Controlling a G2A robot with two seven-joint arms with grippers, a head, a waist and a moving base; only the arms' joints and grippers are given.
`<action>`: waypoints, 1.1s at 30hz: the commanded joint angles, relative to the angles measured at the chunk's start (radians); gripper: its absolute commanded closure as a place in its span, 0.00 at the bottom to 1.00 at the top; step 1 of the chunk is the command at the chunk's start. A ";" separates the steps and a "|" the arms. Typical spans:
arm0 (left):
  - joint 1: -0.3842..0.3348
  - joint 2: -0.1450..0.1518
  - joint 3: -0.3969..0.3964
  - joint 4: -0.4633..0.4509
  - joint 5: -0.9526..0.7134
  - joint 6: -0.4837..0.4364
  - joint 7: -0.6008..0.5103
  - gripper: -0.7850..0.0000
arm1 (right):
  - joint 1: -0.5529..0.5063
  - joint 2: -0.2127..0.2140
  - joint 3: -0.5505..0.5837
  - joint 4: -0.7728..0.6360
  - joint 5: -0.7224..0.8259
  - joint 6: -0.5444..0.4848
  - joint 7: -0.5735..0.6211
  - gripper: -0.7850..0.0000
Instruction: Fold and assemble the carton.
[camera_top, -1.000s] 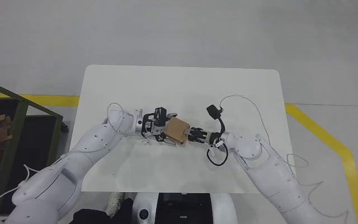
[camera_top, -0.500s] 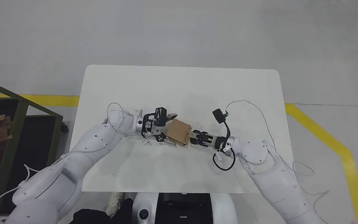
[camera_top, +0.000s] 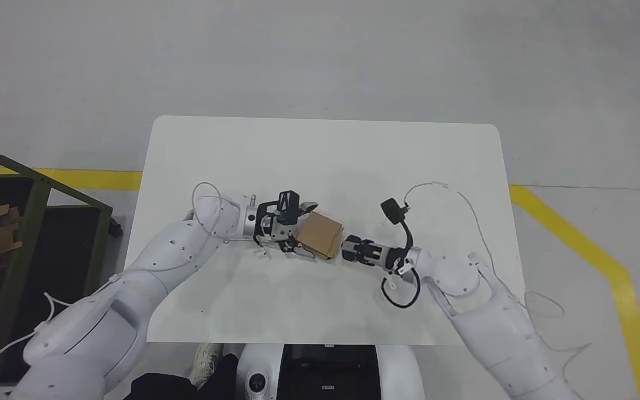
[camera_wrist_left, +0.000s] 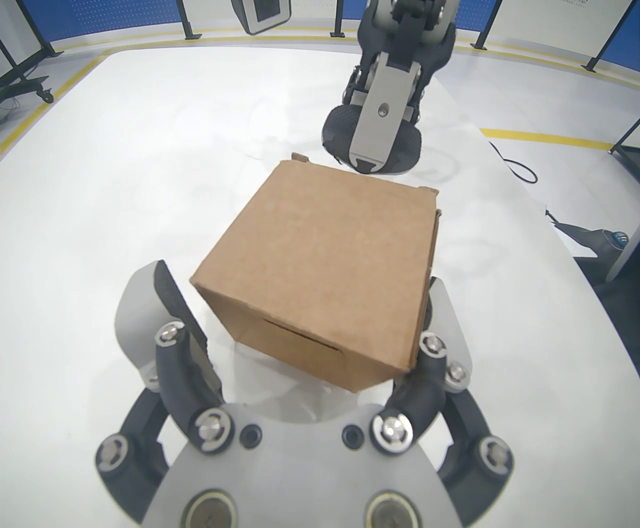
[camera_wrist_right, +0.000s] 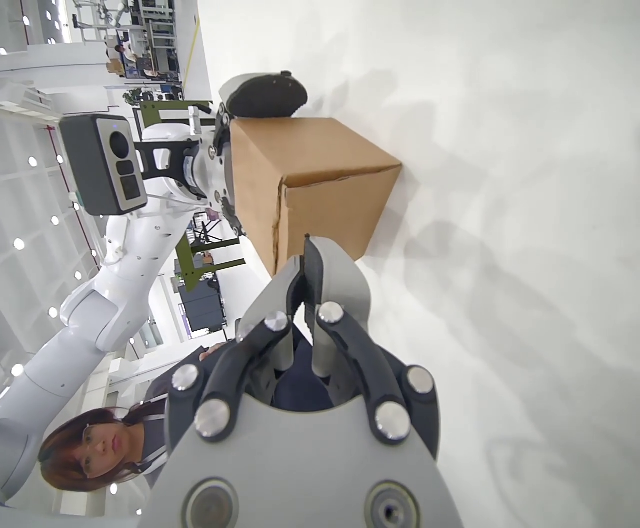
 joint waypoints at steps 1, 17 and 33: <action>-0.001 -0.001 0.001 0.000 0.000 -0.001 0.001 0.00 | 0.005 -0.002 -0.011 0.002 0.001 -0.001 0.001 1.00; 0.004 -0.002 0.000 0.003 -0.001 0.005 0.009 0.00 | 0.068 -0.020 -0.086 0.011 -0.042 0.035 -0.014 1.00; 0.034 0.035 -0.033 -0.025 0.014 -0.011 0.082 0.00 | -0.032 0.008 0.056 -0.043 -0.009 -0.081 -0.083 0.61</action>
